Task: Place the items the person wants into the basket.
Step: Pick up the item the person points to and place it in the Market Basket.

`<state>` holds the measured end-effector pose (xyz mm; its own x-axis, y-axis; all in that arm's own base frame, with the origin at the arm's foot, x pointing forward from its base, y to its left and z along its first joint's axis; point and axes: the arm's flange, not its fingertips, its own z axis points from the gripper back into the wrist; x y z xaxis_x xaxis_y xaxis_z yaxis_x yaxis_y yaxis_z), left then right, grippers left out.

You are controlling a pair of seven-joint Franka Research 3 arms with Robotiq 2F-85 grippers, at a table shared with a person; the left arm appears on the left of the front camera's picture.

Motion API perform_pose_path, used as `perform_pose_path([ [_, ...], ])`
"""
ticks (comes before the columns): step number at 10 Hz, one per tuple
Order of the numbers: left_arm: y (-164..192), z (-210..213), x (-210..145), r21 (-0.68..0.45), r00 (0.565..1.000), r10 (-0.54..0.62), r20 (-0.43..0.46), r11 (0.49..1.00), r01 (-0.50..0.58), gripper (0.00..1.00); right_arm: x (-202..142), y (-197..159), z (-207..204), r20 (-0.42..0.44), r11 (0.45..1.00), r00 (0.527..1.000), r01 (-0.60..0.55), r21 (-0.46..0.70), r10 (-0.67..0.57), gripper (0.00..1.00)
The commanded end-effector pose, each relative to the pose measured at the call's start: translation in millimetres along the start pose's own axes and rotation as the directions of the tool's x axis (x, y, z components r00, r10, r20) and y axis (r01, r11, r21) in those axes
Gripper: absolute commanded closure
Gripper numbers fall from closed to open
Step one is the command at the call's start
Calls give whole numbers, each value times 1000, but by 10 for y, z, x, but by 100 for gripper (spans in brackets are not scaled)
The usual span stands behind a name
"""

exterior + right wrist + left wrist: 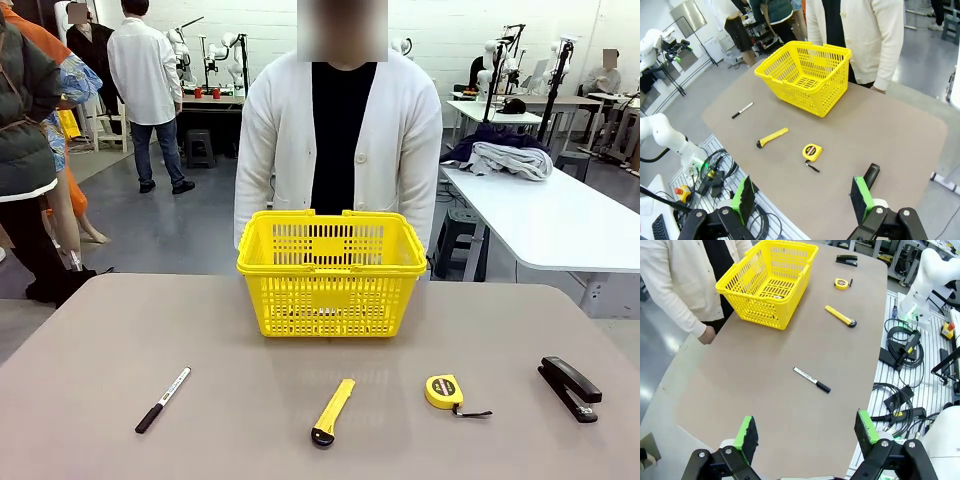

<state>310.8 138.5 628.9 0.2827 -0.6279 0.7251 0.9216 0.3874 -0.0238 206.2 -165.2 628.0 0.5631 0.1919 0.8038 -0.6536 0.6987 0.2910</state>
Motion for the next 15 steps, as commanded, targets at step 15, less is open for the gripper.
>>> perform_pose_path([
  [15, 4, 10, -16, -7, 1000, -16, 8, 1000, 16, 0, 2, -5, -17, 10, 1000, 1000, -14, 14, 14, 0],
])
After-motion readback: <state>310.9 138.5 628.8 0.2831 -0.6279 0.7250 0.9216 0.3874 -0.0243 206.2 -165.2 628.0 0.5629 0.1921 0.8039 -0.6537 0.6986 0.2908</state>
